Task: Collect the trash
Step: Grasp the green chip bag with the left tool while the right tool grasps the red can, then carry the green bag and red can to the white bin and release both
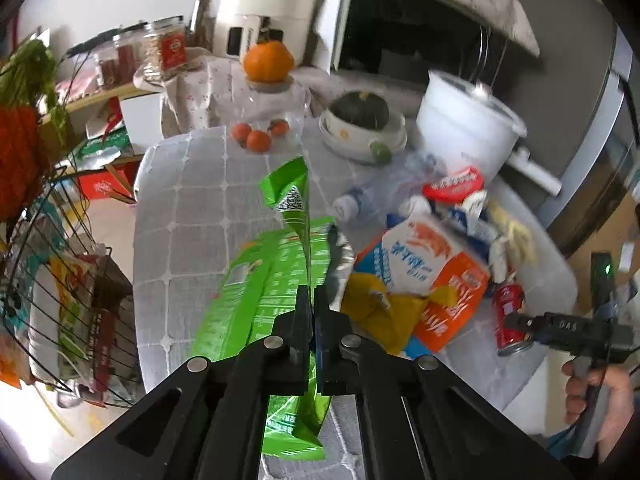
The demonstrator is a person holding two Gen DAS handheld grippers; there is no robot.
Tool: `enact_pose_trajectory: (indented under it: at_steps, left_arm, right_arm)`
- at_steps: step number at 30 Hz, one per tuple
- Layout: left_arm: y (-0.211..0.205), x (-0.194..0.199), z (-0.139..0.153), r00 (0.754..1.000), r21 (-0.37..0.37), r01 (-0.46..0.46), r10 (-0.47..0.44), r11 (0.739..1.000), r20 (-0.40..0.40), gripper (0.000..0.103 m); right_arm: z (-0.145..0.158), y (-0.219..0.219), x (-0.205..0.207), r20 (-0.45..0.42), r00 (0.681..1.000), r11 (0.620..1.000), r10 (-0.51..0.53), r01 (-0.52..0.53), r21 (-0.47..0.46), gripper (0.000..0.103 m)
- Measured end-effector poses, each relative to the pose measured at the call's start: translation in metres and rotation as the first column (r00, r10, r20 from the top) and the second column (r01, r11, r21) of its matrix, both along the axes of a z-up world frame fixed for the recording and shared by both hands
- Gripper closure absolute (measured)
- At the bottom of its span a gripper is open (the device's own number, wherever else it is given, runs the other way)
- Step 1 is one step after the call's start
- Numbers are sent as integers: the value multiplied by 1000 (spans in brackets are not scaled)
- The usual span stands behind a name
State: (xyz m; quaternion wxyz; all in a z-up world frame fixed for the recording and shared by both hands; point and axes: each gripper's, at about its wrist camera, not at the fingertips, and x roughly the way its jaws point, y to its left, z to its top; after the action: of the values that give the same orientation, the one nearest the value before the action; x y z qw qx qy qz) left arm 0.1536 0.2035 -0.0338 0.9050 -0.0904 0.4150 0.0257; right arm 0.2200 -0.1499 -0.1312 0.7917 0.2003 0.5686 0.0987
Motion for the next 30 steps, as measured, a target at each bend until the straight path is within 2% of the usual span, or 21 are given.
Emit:
enact_pose_trajectory:
  at_steps: [5, 10, 14, 17, 21, 26, 30]
  left_arm:
    - [-2, -14, 19, 998, -55, 21, -18, 998, 63, 103]
    - [-34, -26, 38, 986, -108, 129, -115, 986, 124, 103]
    - [-79, -28, 49, 963, -151, 244, -220, 958, 158, 103]
    - [-124, -29, 51, 932, -187, 350, -322, 918, 165, 103]
    - [-201, -27, 46, 867, -221, 499, -476, 838, 150, 103]
    - [-287, -31, 30, 784, -274, 615, -609, 739, 120, 103]
    - [-348, -31, 13, 722, -352, 670, -685, 654, 101, 103]
  right_arm:
    - [24, -13, -13, 63, 998, 1000, 6, -7, 14, 47]
    - [51, -31, -28, 131, 991, 1000, 10, -12, 17, 47]
    - [75, -51, -43, 191, 982, 1000, 3, -3, -2, 47]
    - [89, -83, -61, 226, 974, 999, -29, 37, -29, 47]
    - [101, -131, -87, 254, 962, 990, -98, 119, -72, 47]
    - [100, -193, -120, 249, 949, 969, -196, 226, -99, 47]
    - [94, -234, -144, 232, 938, 951, -256, 288, -116, 47]
